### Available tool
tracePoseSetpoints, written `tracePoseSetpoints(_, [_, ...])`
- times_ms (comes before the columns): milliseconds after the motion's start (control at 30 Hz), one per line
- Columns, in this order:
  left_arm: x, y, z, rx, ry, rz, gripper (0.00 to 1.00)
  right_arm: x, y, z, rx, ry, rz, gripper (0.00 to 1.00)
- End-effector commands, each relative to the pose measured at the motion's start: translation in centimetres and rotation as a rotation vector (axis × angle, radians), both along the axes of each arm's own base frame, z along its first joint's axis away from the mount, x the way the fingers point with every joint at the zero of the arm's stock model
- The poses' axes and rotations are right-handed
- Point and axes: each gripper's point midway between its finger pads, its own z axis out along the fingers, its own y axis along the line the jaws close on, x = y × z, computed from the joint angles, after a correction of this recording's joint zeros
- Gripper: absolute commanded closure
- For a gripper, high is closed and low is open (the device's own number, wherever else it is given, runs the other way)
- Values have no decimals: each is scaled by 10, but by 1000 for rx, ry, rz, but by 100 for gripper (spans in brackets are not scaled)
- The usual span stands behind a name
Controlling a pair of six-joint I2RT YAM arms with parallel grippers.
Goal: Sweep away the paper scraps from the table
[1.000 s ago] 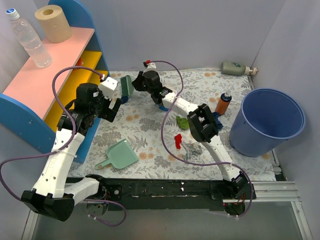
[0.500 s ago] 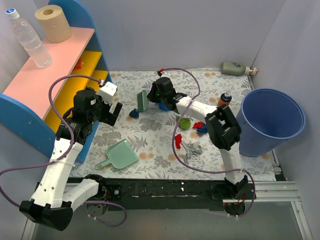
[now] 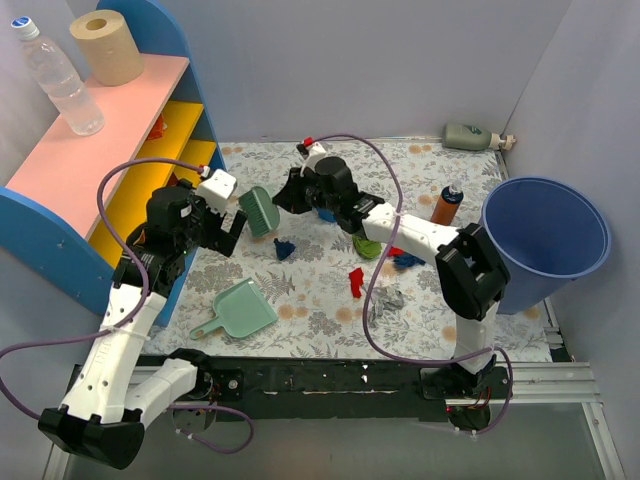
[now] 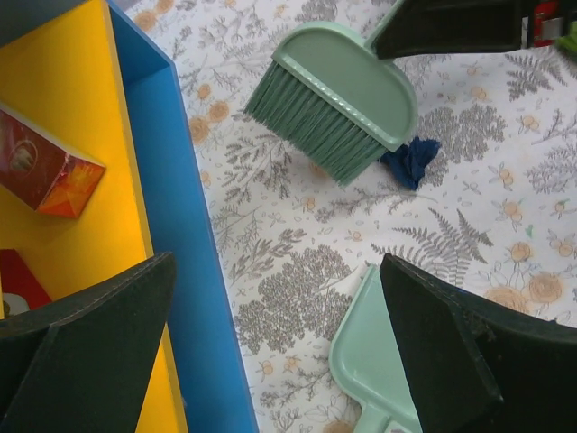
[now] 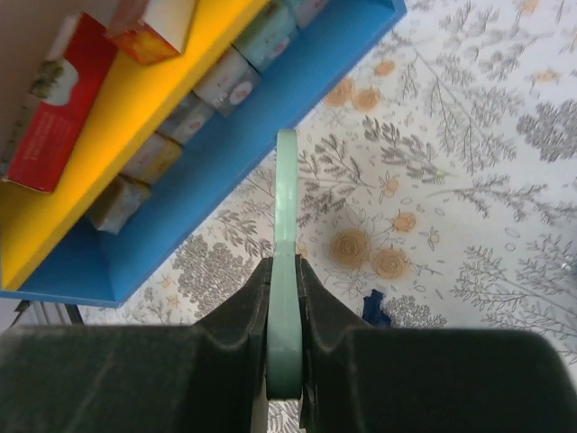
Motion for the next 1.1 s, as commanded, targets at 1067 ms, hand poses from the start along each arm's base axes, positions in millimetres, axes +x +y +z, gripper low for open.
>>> tracePoseSetpoints(1067, [-146, 79, -197, 611, 888, -329, 7, -78, -135, 0, -305, -238, 114, 99])
